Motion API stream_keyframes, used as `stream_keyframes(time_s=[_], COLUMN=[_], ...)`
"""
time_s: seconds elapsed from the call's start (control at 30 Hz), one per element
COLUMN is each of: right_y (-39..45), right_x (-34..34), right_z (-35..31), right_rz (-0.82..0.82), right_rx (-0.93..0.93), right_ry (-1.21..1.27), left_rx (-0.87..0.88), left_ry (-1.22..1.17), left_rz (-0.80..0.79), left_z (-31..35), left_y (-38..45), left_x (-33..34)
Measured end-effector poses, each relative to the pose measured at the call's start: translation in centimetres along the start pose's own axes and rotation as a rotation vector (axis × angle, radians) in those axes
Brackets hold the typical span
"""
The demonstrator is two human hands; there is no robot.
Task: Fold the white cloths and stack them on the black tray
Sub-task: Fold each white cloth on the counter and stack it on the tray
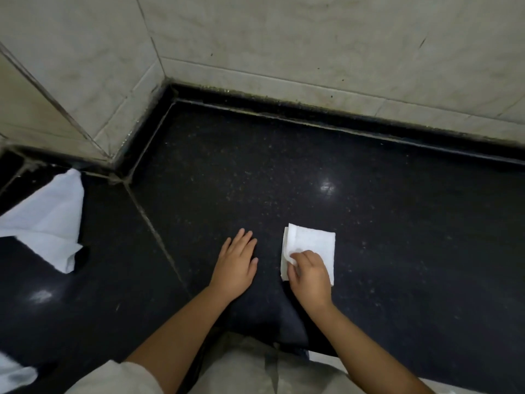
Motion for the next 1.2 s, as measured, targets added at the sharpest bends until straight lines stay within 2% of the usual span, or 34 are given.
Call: stream_keyframes(time_s=[0.17, 0.27, 0.33, 0.43, 0.5, 0.63, 0.77, 0.87, 0.97, 1.1, 1.2], right_y=[-0.8, -1.6, -2.0, -2.3, -2.4, -1.5, -1.3, -2.3, -4.3, -9.0, -14.8], right_x=[0.8, -1.0, -2.5, -3.2, -3.1, -3.4, -4.3, -6.0, -9.9, -16.9, -23.8], right_z=[-0.9, 1.1, 2.7, 4.0, 4.7, 5.0, 4.4, 4.7, 7.2, 13.0, 18.9], right_rz=[-0.154, -0.102, -0.046, -0.105, -0.119, -0.070, -0.022, 0.023, 0.064, 0.166, 0.348], right_rx=[-0.187, -0.239, -0.232, -0.231, -0.229, -0.248, -0.228, -0.163, -0.019, 0.162, 0.321], right_ry=[-0.083, -0.096, -0.153, -0.262, -0.291, -0.325, -0.290, -0.231, -0.162, 0.094, 0.183], left_rx=[0.103, 0.195, 0.286, 0.480, 0.578, 0.549, 0.502, 0.543, 0.671, 0.846, 1.002], left_ry=[0.096, 0.097, 0.066, -0.006, 0.041, 0.179, 0.267, 0.308, 0.254, 0.220, 0.197], left_rz=[0.020, 0.044, 0.127, 0.250, 0.289, 0.127, 0.155, 0.203, 0.291, 0.376, 0.381], left_z=[-0.1, 0.9, 2.0, 4.5, 5.8, 6.8, 6.9, 8.0, 12.4, 22.1, 32.1], left_y=[0.3, 0.3, 0.3, 0.0, 0.1, 1.2, 1.3, 0.9, 0.3, -1.1, -3.2], left_x=[0.5, 0.9, 1.3, 2.0, 2.6, 3.7, 3.9, 3.8, 3.3, 3.7, 5.3])
Point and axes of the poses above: each hand's wrist, its own y-axis towards the middle knuckle, its own x-axis out of the palm, z = x × y, the point moved 4 cm from there along y, towards the middle knuckle, and after that the axes turned 5 degrees about y, right-handed, at the moved point
